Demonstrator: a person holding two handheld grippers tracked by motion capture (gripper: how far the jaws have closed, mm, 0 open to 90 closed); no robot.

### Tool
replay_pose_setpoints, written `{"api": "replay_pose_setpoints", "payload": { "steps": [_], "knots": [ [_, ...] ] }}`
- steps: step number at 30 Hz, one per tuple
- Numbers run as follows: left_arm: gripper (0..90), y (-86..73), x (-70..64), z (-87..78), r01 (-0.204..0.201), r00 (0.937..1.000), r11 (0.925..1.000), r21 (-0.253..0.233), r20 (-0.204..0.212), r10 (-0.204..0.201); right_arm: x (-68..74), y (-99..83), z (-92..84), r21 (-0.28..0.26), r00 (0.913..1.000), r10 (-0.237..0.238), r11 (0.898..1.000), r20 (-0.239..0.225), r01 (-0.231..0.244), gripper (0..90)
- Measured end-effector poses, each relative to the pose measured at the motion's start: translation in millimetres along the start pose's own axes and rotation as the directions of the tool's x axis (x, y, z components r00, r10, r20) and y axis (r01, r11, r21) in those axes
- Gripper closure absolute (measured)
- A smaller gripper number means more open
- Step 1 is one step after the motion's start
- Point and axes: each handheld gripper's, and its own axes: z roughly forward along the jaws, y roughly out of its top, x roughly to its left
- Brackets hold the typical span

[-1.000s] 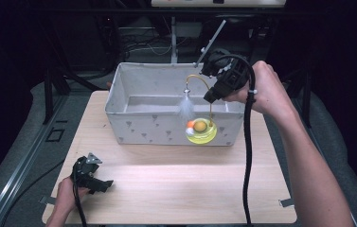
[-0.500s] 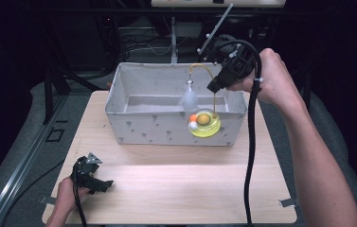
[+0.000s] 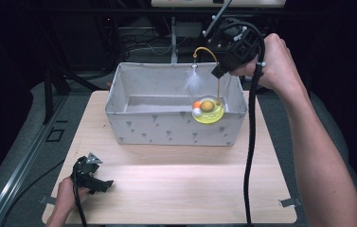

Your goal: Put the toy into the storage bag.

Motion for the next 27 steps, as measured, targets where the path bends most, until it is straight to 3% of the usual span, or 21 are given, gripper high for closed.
{"api": "replay_pose_setpoints", "payload": {
  "steps": [16, 27],
  "knots": [
    [0.1, -0.1, 0.2, -0.2, -0.001, 1.0000, 1.0000, -0.001, -0.001, 0.001, -20.3, 5.6, 1.8, -0.005, 0.9969, 0.064, 0.998, 0.045, -0.064, 88.5],
    [0.1, -0.1, 0.2, -0.2, -0.001, 1.0000, 1.0000, 0.000, 0.000, 0.001, -36.1, 7.1, 10.5, -0.037, 0.9885, 0.123, 0.992, 0.088, -0.120, 88.6]
  ]
}}
